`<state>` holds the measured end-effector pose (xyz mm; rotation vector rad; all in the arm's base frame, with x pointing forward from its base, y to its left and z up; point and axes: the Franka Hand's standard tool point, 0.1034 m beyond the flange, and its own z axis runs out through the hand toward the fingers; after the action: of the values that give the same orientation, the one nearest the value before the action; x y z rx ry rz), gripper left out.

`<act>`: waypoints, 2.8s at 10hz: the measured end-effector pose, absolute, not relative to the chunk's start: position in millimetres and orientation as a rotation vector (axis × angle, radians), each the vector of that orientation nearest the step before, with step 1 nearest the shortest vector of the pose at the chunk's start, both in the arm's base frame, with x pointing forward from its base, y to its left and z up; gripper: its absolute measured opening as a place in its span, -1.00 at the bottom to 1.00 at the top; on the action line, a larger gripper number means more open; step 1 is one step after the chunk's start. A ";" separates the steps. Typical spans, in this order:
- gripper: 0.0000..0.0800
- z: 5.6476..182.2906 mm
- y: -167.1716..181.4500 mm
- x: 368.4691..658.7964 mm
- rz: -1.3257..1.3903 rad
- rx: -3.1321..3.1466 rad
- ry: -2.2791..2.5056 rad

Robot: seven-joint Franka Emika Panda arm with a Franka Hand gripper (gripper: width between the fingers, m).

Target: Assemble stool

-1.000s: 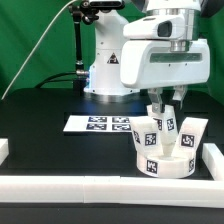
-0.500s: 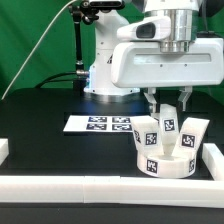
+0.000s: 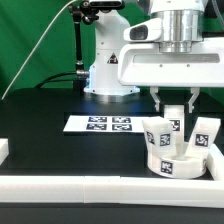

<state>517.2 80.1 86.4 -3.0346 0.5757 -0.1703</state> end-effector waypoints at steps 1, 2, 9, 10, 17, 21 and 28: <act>-0.15 86.3 81.0 517.0 -0.164 -2.995 0.703; -0.15 86.3 82.0 516.8 -0.159 -2.966 0.792; -0.15 85.3 87.1 515.3 -0.063 -2.483 1.671; -0.15 85.1 85.9 515.7 -0.044 -2.382 1.783; 0.59 91.1 92.8 523.8 -0.012 -2.276 1.900; 0.62 101.6 105.7 531.4 -0.081 -2.535 1.527; 0.62 104.8 104.5 533.2 -0.191 -2.982 0.439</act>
Offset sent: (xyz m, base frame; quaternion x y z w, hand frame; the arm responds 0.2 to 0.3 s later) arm 0.0000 0.0000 0.0000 0.0000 0.0000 0.1296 0.9916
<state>533.2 104.5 104.8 -2.9820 0.4391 -0.1913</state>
